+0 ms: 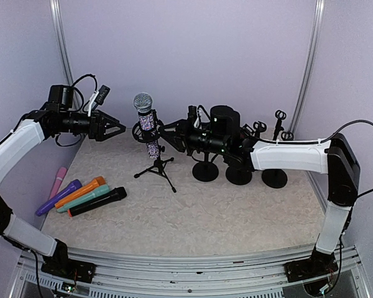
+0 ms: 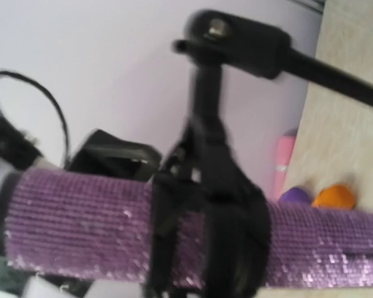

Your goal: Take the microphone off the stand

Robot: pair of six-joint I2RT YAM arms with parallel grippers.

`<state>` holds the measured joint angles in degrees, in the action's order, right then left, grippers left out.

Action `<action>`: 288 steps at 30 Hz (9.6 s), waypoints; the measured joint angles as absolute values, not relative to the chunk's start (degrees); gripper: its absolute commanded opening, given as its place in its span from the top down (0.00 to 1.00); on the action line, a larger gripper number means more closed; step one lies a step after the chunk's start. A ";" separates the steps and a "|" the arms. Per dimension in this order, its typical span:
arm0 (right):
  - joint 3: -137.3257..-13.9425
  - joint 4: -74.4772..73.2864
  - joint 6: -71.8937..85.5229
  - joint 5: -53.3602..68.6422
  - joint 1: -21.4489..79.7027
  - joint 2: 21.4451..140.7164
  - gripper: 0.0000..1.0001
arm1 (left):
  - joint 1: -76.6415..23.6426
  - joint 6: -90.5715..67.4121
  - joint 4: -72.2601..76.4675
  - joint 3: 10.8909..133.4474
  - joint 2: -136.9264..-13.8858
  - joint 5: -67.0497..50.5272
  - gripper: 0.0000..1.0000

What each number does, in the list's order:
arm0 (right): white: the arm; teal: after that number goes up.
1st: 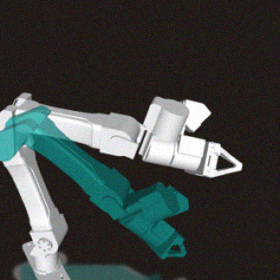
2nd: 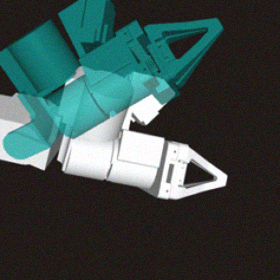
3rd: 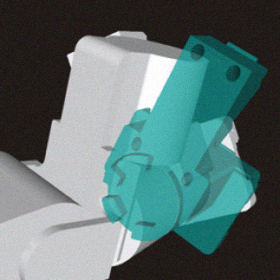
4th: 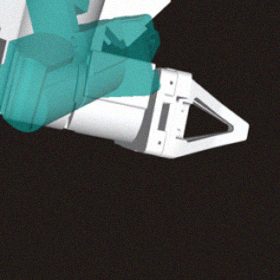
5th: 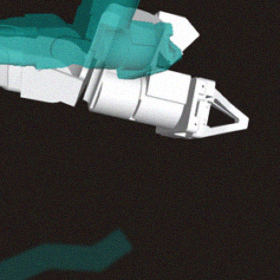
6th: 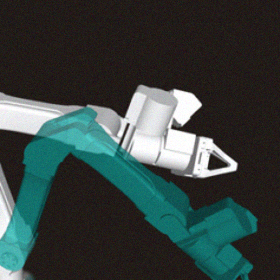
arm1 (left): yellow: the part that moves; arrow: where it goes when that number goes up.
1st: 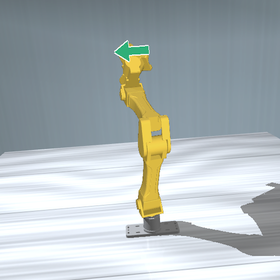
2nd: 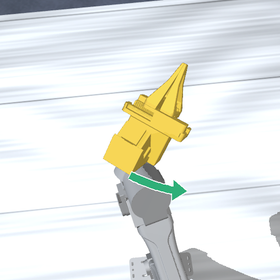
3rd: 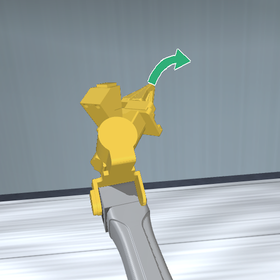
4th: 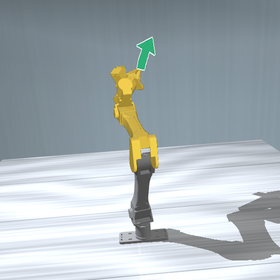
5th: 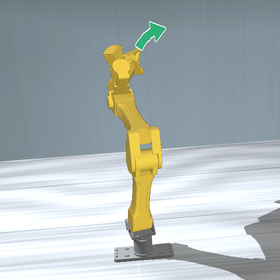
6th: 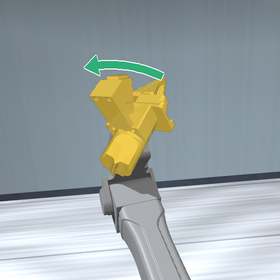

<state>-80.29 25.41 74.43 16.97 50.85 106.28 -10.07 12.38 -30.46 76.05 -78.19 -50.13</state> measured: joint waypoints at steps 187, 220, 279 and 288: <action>-71.72 4.08 36.97 -1.54 52.95 119.55 0.74 | -5.26 53.08 -33.65 68.93 -95.13 -12.78 0.28; -83.24 14.87 31.42 34.11 46.30 116.81 0.39 | -8.64 48.56 -46.89 67.99 -75.61 -26.30 0.27; -80.42 16.51 28.53 9.26 54.72 118.21 0.36 | -16.49 46.02 -59.48 80.03 -66.65 -45.74 0.28; -81.95 12.97 33.17 21.65 51.62 118.24 0.44 | -16.49 47.29 -59.61 78.70 -66.41 -44.31 0.28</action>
<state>-81.95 12.97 33.17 21.65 51.62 118.24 -16.49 47.29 -59.61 78.70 -66.41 -44.31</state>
